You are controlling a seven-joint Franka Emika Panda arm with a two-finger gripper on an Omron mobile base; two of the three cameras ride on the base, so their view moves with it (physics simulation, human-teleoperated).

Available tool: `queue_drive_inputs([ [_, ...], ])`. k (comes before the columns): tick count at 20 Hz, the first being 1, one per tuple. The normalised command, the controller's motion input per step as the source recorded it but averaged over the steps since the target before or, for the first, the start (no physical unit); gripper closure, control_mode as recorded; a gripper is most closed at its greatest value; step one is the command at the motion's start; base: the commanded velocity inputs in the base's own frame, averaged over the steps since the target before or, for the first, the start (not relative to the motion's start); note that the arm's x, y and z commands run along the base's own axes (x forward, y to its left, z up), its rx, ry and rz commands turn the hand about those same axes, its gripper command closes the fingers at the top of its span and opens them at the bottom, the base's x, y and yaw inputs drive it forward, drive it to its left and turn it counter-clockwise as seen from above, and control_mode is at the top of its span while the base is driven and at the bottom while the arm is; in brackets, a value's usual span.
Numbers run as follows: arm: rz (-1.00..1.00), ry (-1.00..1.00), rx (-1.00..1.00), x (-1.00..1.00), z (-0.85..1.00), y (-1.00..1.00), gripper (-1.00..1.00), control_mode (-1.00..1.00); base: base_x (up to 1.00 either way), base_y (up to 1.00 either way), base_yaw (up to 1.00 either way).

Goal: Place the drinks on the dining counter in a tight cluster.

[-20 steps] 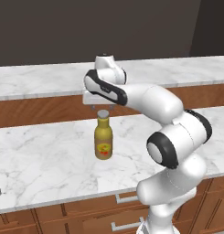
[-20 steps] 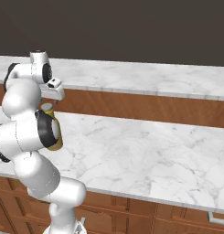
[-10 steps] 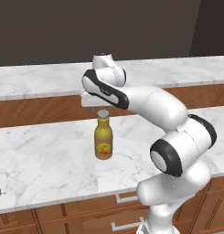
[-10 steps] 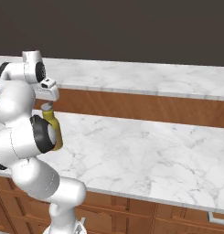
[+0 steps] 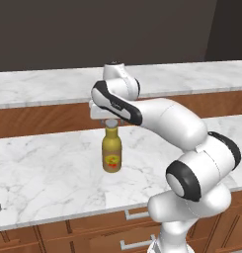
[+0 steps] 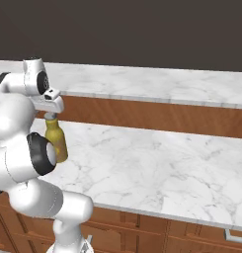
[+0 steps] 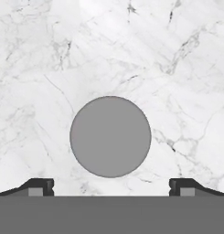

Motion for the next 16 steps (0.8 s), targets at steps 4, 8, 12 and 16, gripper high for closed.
queue_drive_inputs([
  [4,0.00,0.01,0.00,0.23,0.00,0.00,-1.00,-1.00,0.00,0.00,0.00],
  [8,0.00,0.04,0.00,0.23,0.00,0.00,-1.00,-1.00,0.00,0.00,0.00],
  [12,0.00,0.03,0.00,0.25,0.00,-0.03,-1.00,-1.00,0.00,0.00,0.00],
  [16,0.00,0.02,0.00,0.00,-0.01,0.00,-1.00,-1.00,0.00,0.00,0.00],
])
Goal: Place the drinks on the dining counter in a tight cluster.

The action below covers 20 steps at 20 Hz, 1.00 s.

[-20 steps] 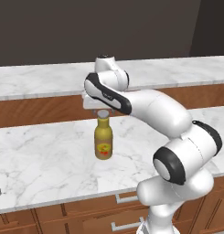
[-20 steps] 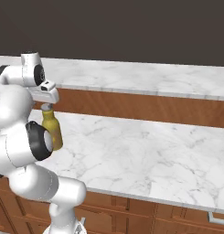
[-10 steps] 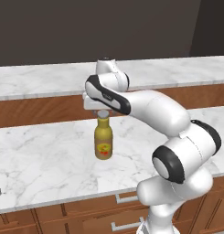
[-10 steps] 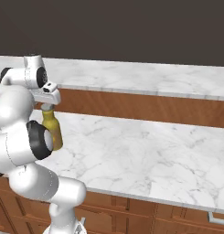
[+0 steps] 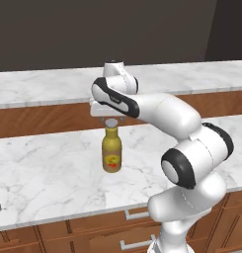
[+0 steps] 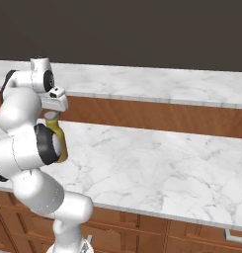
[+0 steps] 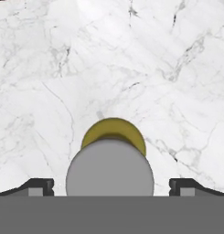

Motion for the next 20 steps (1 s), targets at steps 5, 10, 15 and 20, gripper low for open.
queue_drive_inputs([
  [5,0.00,0.00,0.00,-0.01,-0.10,0.00,-1.00,-1.00,0.00,0.00,0.00],
  [10,0.00,0.00,0.00,-0.02,-0.13,0.00,-1.00,-1.00,0.00,0.00,0.00],
  [15,0.00,0.00,0.00,0.00,-0.17,0.00,-1.00,-1.00,0.00,0.00,0.00],
  [20,0.00,0.00,0.00,0.00,-0.14,0.00,-1.00,-1.00,0.00,0.00,0.00],
])
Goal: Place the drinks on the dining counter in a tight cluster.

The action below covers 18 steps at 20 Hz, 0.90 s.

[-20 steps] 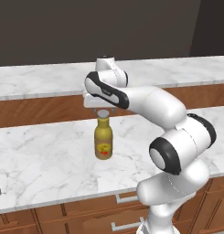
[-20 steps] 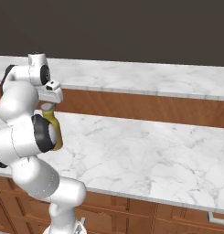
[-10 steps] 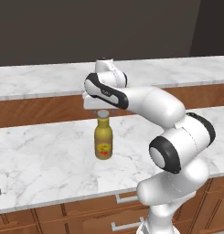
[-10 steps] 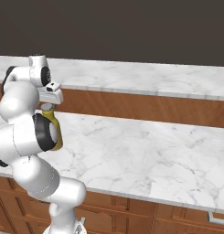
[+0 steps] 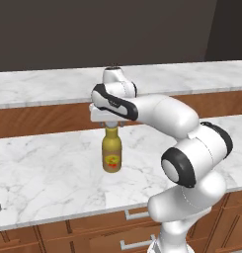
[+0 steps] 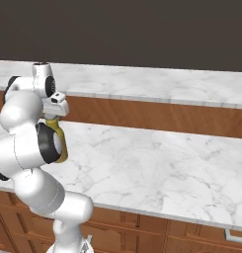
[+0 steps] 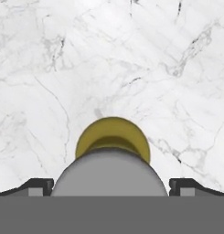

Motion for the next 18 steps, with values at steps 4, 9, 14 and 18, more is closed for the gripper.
queue_drive_inputs([
  [4,0.00,0.00,0.00,-0.01,-0.07,0.00,-1.00,-1.00,0.00,0.00,0.00],
  [9,0.00,0.00,0.00,-0.05,-0.09,0.00,-1.00,-1.00,0.00,0.00,0.00],
  [14,0.00,0.00,0.00,-0.10,-0.04,0.00,-1.00,-1.00,0.00,0.00,0.00],
  [18,0.00,0.00,0.00,0.00,0.00,0.00,-1.00,-1.00,0.00,0.00,0.00],
])
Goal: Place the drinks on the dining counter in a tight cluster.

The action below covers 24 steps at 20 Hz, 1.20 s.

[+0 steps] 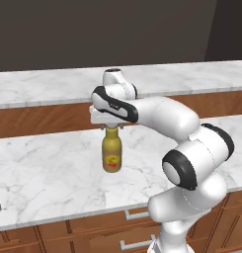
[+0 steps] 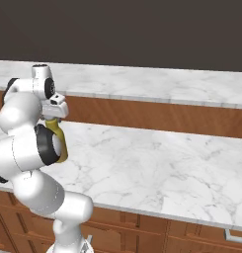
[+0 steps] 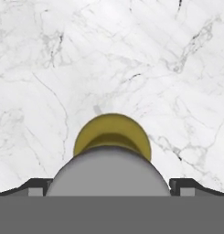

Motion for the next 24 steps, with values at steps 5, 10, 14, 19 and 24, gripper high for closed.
queue_drive_inputs([
  [5,0.00,0.00,0.00,0.00,0.00,0.00,1.00,-1.00,0.00,0.00,0.00],
  [10,0.00,0.00,0.00,0.00,-0.01,0.00,1.00,-1.00,0.00,0.00,0.00],
  [14,0.00,-0.08,0.04,-0.02,0.18,-0.24,1.00,-1.00,0.00,0.00,0.00],
  [19,0.00,-0.02,0.24,-0.38,0.92,-0.88,1.00,-1.00,0.00,0.00,0.00],
  [24,0.00,0.00,0.27,-0.50,0.80,-0.93,1.00,-1.00,0.00,0.00,0.00],
])
